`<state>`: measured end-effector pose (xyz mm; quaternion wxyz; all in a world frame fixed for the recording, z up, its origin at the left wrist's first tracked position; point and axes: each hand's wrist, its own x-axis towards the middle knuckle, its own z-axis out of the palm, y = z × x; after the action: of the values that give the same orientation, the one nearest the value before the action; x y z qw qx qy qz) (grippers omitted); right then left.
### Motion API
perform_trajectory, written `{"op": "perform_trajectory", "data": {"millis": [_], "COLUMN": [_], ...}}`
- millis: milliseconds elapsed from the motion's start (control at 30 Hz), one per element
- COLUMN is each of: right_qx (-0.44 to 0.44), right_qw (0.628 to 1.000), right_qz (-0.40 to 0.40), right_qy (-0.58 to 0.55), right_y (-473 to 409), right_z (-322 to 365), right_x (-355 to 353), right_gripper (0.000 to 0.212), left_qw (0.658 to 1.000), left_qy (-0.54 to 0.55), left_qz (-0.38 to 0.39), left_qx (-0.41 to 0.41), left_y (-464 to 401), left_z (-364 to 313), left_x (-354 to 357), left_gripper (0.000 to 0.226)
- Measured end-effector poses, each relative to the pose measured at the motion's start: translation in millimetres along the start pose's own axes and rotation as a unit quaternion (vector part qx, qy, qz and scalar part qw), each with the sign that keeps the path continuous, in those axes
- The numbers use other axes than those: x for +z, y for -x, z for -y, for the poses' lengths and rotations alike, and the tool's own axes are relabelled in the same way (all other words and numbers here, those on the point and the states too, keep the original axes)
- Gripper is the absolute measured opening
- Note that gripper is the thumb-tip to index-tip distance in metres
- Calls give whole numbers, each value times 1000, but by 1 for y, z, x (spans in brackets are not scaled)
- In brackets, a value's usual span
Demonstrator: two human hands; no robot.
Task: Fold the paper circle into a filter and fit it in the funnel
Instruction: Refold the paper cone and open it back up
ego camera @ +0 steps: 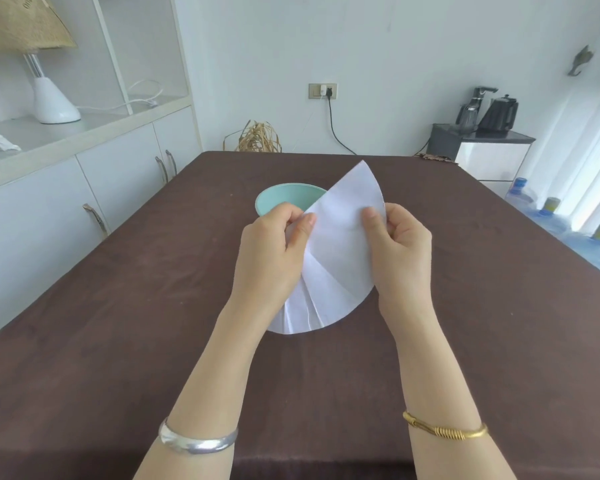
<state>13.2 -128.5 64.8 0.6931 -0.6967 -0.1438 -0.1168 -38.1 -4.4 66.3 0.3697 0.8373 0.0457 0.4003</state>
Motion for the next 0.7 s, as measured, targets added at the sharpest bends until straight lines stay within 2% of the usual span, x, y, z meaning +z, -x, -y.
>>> {"op": "perform_trajectory", "data": {"millis": [100,200,267,400,567,633,700], "right_qx": [88,132,131,117,80,70,62], "right_qw": [992,971,959,965,971,970,965], "right_qz": [38,180,238,225,212,212,216], "right_qy": [-80,-92,-80,-70,-73,-91,-138], "right_y": [3,13,19,21,20,20,20], "right_z": [0,-4,-6,-5,-3,-2,0], "right_x": [-5,-13,-17,-18,-16,-16,-16], "right_gripper": [16,20,20,20,15,11,16], "left_qw": [999,996,994,993,995,997,999], "left_qy": [23,44,56,35,-41,-16,16], "left_qz": [-30,-67,-82,-87,-89,-74,-49], "left_qx": [0,-24,-48,-68,-11,-11,-9], "left_y": [-2,-4,-5,-1,5,8,13], "left_z": [0,3,7,10,-1,-7,-15], "left_x": [0,0,0,3,3,-1,-5], "left_gripper": [24,23,22,12,32,33,39]}}
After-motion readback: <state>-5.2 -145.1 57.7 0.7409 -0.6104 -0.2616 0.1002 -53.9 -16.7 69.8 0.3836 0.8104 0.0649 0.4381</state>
